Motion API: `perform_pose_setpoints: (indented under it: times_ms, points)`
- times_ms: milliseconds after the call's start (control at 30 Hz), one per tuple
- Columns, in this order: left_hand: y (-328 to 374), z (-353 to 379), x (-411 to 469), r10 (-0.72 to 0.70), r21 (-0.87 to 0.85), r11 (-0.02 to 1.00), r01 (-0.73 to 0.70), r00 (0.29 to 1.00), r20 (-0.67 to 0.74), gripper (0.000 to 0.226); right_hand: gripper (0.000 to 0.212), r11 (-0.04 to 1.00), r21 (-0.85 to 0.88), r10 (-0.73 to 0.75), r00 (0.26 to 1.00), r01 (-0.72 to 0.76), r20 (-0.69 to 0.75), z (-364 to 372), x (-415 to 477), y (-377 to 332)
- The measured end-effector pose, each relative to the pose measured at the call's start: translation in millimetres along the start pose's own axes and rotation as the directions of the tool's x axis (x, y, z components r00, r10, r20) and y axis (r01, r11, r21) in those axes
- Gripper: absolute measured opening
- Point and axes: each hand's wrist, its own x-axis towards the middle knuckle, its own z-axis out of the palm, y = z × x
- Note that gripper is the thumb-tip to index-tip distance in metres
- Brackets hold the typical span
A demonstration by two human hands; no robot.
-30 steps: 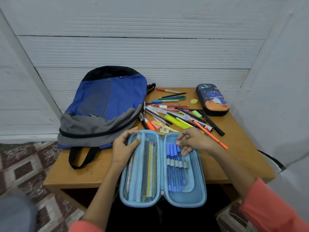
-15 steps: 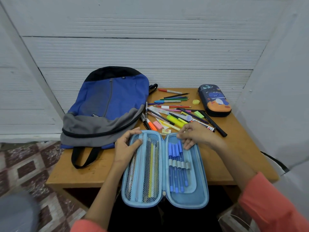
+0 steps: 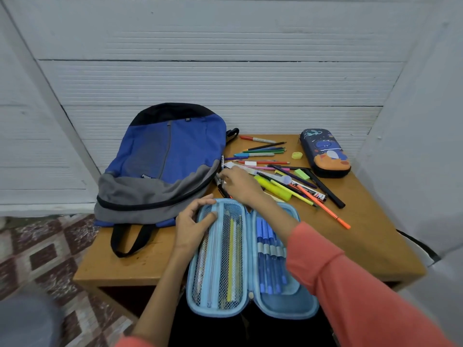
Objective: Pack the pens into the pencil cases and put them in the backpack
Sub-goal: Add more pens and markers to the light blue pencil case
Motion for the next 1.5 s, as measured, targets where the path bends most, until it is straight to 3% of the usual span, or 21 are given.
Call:
perform_pose_setpoints:
  times_ms: [100,167,333,400,467,567,633,700,833,1033,1167,1300,1500]
  points:
    - [-1.4,-0.9,0.4,0.009,-0.005,1.000,-0.009,1.000,0.009,0.023,0.033,0.991,-0.134,-0.002,0.998,0.011,0.068,9.8,15.2,-6.6]
    - [-2.5,-1.1,0.3,0.012,-0.013,1.000,-0.012,1.000,0.008,0.021,0.033,0.992,-0.126,0.028,0.998,-0.021,0.052,10.1,19.0,-7.2]
    - [-2.6,-0.9,-0.7,0.005,-0.018,1.000,-0.005,1.000,0.006,0.020,0.014,0.981,0.102,0.178,0.974,-0.164,-0.141,5.4,15.5,4.1]
    - [-2.2,-0.8,-0.6,0.000,-0.026,1.000,0.001,1.000,0.013,0.020,0.009,0.941,0.244,0.277,0.948,-0.235,-0.156,-3.2,10.2,13.8]
    - [-2.9,-0.9,-0.2,-0.007,-0.029,1.000,0.007,1.000,0.010,0.024,0.012,0.832,0.464,0.376,0.924,-0.304,-0.070,-15.1,1.9,24.1]
    - [-2.6,-0.3,-0.1,-0.001,-0.035,0.999,0.002,1.000,0.006,0.027,0.028,0.432,0.822,0.417,0.890,-0.371,0.182,-34.9,-18.1,36.3]
    - [-2.3,-0.1,-0.1,0.003,-0.033,0.999,-0.003,1.000,0.008,0.028,0.051,0.251,0.884,0.382,0.880,-0.393,0.283,-48.4,-33.6,41.1]
    - [-2.3,0.1,-1.0,0.006,-0.033,0.999,-0.005,1.000,0.010,0.027,0.073,0.194,0.891,0.342,0.880,-0.410,0.331,-59.4,-50.4,48.0]
    - [-4.2,-1.1,0.0,0.010,-0.033,0.999,-0.009,1.000,0.022,0.025,0.108,0.301,0.828,0.238,0.878,-0.473,0.415,-74.2,-87.0,62.0]
    - [-3.9,-1.4,0.5,0.015,-0.030,0.999,-0.015,1.000,0.024,0.024,0.122,0.484,0.694,0.125,0.826,-0.534,0.549,-83.6,-123.0,70.1]
    - [-2.1,-1.9,0.0,0.013,-0.016,1.000,-0.013,1.000,0.027,0.024,0.119,0.564,0.644,0.122,0.824,-0.516,0.553,-82.8,-128.9,65.4]
    - [-1.9,-2.0,0.5,0.010,-0.004,1.000,-0.010,1.000,0.029,0.025,0.102,0.635,0.578,0.190,0.828,-0.513,0.527,-78.8,-124.8,58.1]
    - [-1.1,-2.2,0.6,0.011,0.008,1.000,-0.011,1.000,0.025,0.026,0.090,0.723,0.522,0.264,0.879,-0.452,0.396,-75.1,-115.9,58.3]
